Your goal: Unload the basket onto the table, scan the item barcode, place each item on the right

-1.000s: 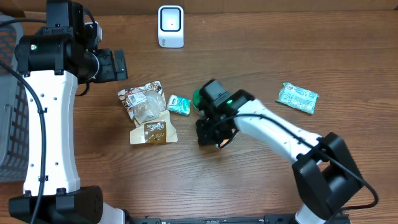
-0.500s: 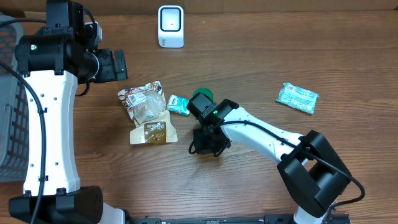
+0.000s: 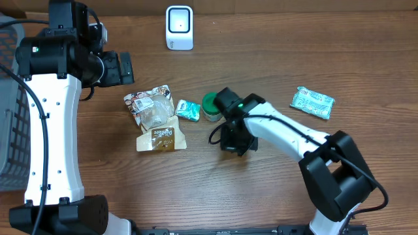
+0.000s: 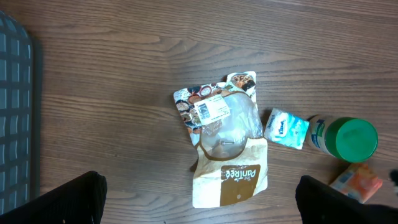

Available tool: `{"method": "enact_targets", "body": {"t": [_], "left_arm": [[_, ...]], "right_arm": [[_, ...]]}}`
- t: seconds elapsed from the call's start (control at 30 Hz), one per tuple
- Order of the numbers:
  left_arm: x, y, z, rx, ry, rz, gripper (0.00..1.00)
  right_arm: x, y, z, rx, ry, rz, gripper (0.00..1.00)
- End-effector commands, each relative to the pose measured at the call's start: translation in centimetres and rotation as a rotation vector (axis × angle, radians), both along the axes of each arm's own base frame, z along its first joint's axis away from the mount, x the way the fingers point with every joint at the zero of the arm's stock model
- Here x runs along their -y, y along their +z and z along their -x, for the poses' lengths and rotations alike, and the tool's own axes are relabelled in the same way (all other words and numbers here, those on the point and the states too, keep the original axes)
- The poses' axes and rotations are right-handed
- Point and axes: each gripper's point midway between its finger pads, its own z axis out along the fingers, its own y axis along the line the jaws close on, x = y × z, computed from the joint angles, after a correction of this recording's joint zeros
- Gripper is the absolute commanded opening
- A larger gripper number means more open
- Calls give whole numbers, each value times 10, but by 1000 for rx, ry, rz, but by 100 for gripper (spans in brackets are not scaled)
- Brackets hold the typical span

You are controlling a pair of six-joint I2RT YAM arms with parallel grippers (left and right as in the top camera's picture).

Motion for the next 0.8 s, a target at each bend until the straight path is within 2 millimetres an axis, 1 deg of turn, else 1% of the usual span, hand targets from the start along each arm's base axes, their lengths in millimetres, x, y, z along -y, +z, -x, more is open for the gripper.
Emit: {"method": "enact_targets", "body": {"t": [0.0,0.13,0.23,0.4,0.43,0.5,0.6,0.7,0.73,0.77], "left_arm": [[0,3,-2,11,-16,-10,99],[0,3,-2,11,-16,-11,99],[0,3,-2,11,-16,-11,100],[0,3,-2,11,-16,-11,99],[0,3,-2,11,-16,-11,100],[0,3,-2,11,-16,-11,100],[0,3,-2,11,-16,-11,100],[0,3,-2,11,-16,-11,100],[0,3,-2,11,-16,-11,100],[0,3,-2,11,-16,-11,100]], "right_arm": [[15,-2,-9,6,-33,18,4],[18,0,-13,8,18,-3,4],[27,2,-22,10,-12,-10,4],[37,9,-39,7,3,-117,4],[37,11,-42,7,11,-145,4],[30,19,-46,7,43,-225,4],[17,38,-52,22,110,-344,4],[17,56,-61,51,152,-362,6],[17,60,-63,61,168,-364,9],[19,65,-67,75,181,-365,16]]}}
